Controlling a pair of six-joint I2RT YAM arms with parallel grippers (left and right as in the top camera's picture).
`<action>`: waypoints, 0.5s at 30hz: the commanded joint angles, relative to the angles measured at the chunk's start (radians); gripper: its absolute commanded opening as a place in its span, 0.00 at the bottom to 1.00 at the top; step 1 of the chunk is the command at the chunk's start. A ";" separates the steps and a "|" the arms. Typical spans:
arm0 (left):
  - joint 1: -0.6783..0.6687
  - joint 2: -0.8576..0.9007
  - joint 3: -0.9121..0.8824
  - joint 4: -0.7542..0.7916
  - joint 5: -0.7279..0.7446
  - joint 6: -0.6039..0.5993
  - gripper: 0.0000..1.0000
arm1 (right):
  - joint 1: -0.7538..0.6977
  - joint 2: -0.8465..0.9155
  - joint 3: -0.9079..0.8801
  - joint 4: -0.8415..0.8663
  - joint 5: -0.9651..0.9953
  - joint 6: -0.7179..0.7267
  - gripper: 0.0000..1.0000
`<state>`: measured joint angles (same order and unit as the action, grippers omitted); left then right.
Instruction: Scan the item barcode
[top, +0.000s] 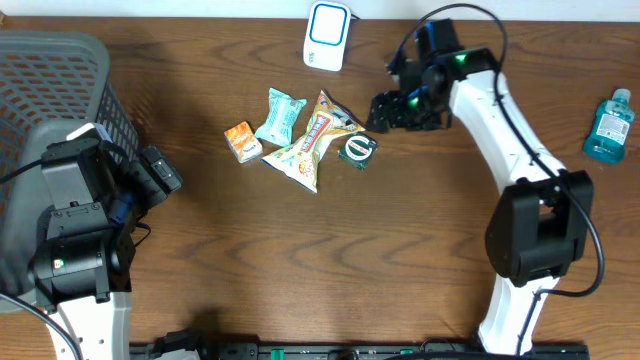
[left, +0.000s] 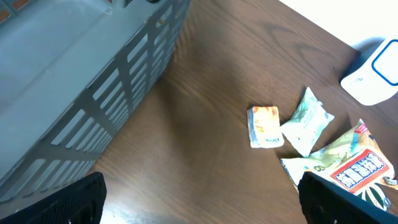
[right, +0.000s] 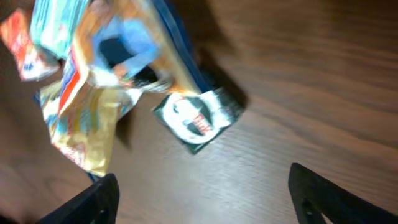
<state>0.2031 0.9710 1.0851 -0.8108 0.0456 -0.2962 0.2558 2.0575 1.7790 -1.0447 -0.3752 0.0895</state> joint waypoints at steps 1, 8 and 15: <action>0.006 0.002 0.005 0.000 -0.012 -0.009 0.98 | 0.039 0.005 -0.009 0.002 -0.023 -0.008 0.74; 0.006 0.002 0.005 0.000 -0.012 -0.009 0.98 | 0.083 0.006 -0.010 0.012 0.238 0.194 0.64; 0.006 0.002 0.005 0.000 -0.012 -0.009 0.98 | 0.093 0.006 -0.031 0.083 0.262 0.228 0.76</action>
<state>0.2031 0.9710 1.0851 -0.8104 0.0456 -0.2962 0.3389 2.0575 1.7660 -0.9794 -0.1596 0.2893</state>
